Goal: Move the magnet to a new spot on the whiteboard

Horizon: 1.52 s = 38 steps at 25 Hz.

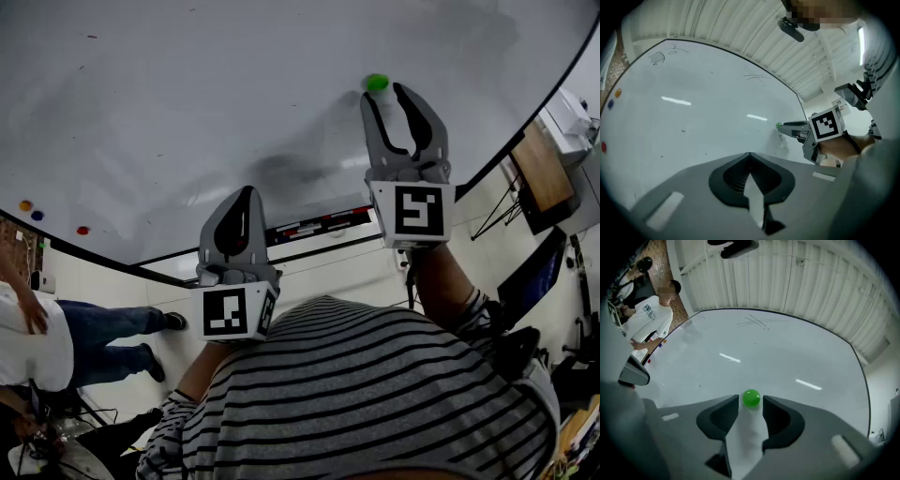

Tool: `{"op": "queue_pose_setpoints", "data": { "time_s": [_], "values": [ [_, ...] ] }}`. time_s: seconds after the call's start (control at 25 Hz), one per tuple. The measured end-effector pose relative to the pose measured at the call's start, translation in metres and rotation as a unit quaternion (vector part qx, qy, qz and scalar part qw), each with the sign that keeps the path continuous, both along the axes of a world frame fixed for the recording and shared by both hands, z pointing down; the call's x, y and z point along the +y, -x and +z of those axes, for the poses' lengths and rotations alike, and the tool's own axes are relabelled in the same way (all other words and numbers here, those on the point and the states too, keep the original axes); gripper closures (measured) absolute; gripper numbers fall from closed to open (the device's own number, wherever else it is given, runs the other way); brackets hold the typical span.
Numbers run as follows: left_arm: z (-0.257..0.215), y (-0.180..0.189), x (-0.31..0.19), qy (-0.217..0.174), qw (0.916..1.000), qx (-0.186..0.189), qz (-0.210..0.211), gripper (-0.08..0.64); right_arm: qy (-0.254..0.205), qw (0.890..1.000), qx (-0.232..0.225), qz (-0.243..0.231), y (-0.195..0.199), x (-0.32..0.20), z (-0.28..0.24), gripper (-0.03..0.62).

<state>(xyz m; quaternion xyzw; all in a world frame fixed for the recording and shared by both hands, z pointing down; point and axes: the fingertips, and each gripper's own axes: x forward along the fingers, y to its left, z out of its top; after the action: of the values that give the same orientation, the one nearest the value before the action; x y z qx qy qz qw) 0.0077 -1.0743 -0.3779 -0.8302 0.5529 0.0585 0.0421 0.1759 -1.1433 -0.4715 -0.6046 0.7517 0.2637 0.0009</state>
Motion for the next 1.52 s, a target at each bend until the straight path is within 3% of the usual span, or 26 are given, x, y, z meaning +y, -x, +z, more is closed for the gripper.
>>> {"op": "queue_pose_setpoints", "data": {
  "time_s": [0.44,0.76,1.08,1.36,1.52],
  "values": [
    [0.003,0.005,-0.011,0.011,0.9999,0.005,0.006,0.543,-0.007,1.0,-0.028,-0.001,0.001,-0.004,-0.009,0.469],
    [0.002,-0.016,0.009,0.001,1.0,0.002,-0.007,0.543,-0.013,0.998,-0.055,-0.036,-0.018,0.047,-0.01,0.469],
    [-0.007,-0.068,0.062,-0.008,0.9997,0.003,-0.024,0.543,0.005,0.993,-0.07,-0.091,-0.054,0.137,-0.009,0.468],
    [-0.014,-0.12,0.144,-0.013,0.9991,0.004,-0.039,0.543,0.039,0.989,-0.084,-0.117,-0.103,0.213,0.011,0.468],
    [-0.013,-0.13,0.175,-0.016,0.9988,0.004,-0.046,0.543,0.054,0.987,-0.089,-0.127,-0.111,0.238,0.022,0.468]
  ]
}}
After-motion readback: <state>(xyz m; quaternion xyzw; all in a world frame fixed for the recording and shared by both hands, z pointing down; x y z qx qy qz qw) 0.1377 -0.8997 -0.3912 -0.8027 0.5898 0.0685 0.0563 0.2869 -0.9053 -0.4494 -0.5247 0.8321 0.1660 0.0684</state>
